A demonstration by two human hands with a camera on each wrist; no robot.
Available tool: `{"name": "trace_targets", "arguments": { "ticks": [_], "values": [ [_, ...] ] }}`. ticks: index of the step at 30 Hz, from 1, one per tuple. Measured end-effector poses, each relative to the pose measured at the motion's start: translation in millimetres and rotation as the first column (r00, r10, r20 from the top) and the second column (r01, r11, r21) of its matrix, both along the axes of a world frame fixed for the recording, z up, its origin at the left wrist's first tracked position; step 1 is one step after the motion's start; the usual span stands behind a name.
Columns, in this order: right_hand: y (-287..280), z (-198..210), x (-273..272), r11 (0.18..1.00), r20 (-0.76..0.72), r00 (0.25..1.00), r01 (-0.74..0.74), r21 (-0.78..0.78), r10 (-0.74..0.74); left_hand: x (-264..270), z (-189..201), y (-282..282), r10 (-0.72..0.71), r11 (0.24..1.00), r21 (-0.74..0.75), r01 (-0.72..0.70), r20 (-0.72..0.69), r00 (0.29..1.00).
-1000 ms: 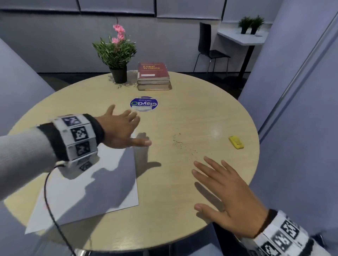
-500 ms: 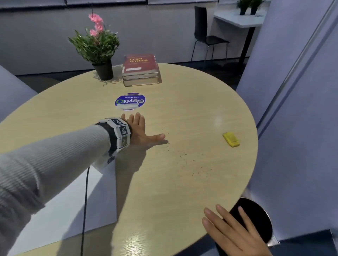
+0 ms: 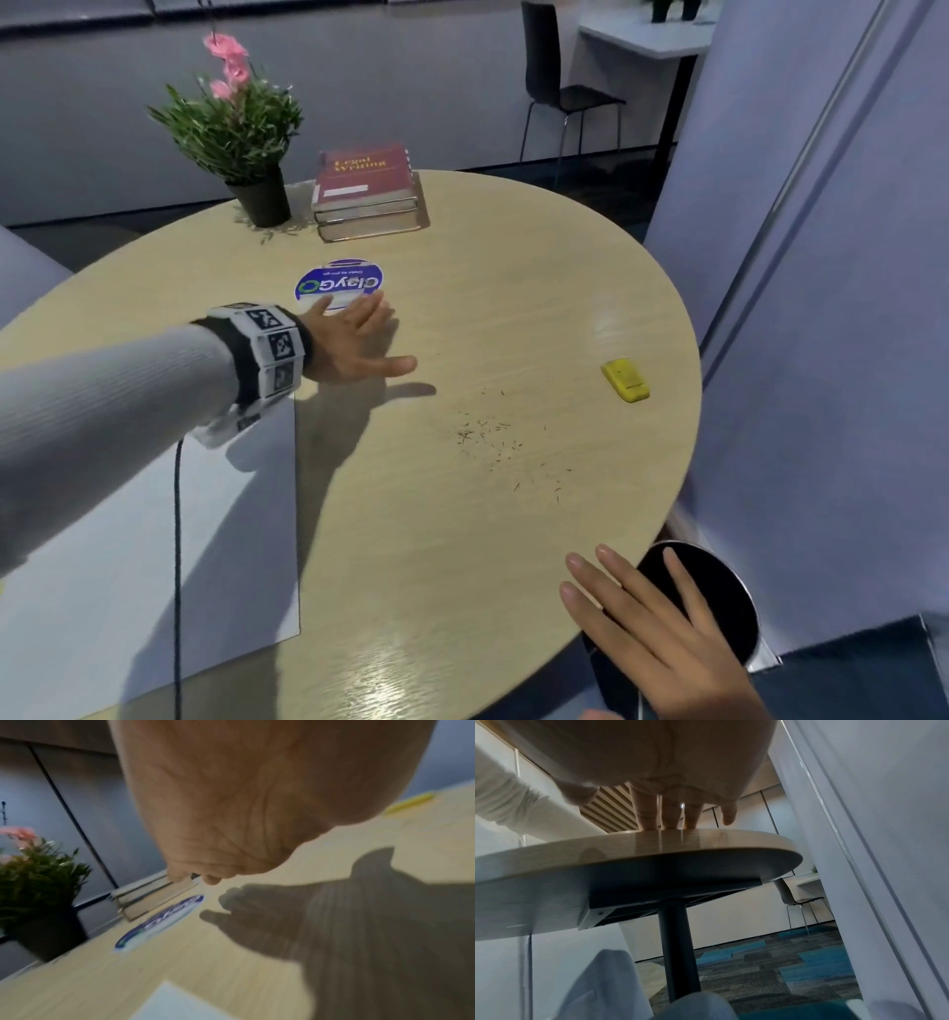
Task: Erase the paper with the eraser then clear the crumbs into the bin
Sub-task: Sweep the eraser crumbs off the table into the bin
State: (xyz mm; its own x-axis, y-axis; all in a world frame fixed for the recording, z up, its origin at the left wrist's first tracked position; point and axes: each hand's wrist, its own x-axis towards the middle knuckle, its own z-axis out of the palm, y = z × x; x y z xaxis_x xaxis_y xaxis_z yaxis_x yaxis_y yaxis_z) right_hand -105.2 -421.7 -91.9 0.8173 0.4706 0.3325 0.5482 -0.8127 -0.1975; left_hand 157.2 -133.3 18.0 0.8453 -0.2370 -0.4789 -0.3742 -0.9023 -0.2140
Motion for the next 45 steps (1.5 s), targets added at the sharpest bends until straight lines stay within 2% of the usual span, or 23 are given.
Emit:
{"name": "trace_targets", "arguments": {
  "ticks": [3,7,10,12,13,15,18,20,24,30,31,33,36,38,41,45],
  "values": [
    [1,-5,0,1.000,-0.038,0.999,0.011,0.024,-0.010,6,-14,-9,-0.015,1.000,0.011,0.015,-0.033,0.999],
    [3,-9,-1,0.996,-0.047,0.999,0.026,0.081,-0.022,-22,-26,-40,-0.213,0.976,-0.059,0.209,-0.070,0.975],
    [4,-11,-1,0.996,-0.053,0.998,0.023,0.092,-0.018,-66,-30,-58,-0.434,0.900,-0.100,0.424,-0.109,0.894],
    [3,-12,-1,0.996,-0.058,0.998,0.015,0.087,-0.010,-81,-26,-62,-0.519,0.855,-0.122,0.505,-0.147,0.842],
    [3,-13,-1,0.996,-0.061,0.998,0.008,0.087,-0.003,-79,-20,-61,-0.518,0.855,-0.136,0.501,-0.153,0.842],
    [1,-13,1,0.996,-0.058,0.998,-0.003,0.093,0.008,-57,-8,-50,-0.436,0.897,-0.128,0.422,-0.112,0.893],
    [-1,-13,2,0.995,-0.071,0.997,-0.023,0.101,0.030,-19,2,-26,-0.256,0.967,0.002,0.256,-0.048,0.966],
    [-1,-13,2,0.992,-0.089,0.995,-0.023,0.124,0.034,-10,-5,-24,-0.226,0.969,0.084,0.231,-0.064,0.972],
    [2,-14,0,0.980,-0.090,0.995,-0.013,0.196,0.031,-26,-23,-55,-0.330,0.942,0.025,0.335,-0.120,0.936],
    [1,-14,-2,0.967,-0.081,0.996,-0.012,0.255,0.034,-77,-22,-90,-0.594,0.804,-0.089,0.588,-0.167,0.787],
    [0,-14,-2,0.966,-0.078,0.996,-0.014,0.258,0.036,-77,-17,-88,-0.591,0.806,-0.101,0.583,-0.169,0.789],
    [0,-15,-3,0.962,-0.076,0.996,-0.015,0.273,0.037,-70,-6,-75,-0.509,0.861,-0.083,0.502,-0.141,0.849],
    [-1,-17,-2,0.954,-0.092,0.995,-0.018,0.300,0.048,-55,-1,-42,-0.304,0.947,0.076,0.311,-0.092,0.948],
    [-1,-17,-2,0.948,-0.101,0.993,-0.020,0.317,0.054,-58,-6,-30,-0.227,0.956,0.159,0.245,-0.123,0.966],
    [0,-18,-1,0.941,-0.101,0.994,-0.015,0.338,0.052,-80,-15,-44,-0.294,0.945,0.098,0.313,-0.172,0.940],
    [-1,-18,-3,0.944,-0.113,0.992,-0.013,0.331,0.053,-112,-19,-75,-0.454,0.887,-0.033,0.460,-0.235,0.859]
  ]
}}
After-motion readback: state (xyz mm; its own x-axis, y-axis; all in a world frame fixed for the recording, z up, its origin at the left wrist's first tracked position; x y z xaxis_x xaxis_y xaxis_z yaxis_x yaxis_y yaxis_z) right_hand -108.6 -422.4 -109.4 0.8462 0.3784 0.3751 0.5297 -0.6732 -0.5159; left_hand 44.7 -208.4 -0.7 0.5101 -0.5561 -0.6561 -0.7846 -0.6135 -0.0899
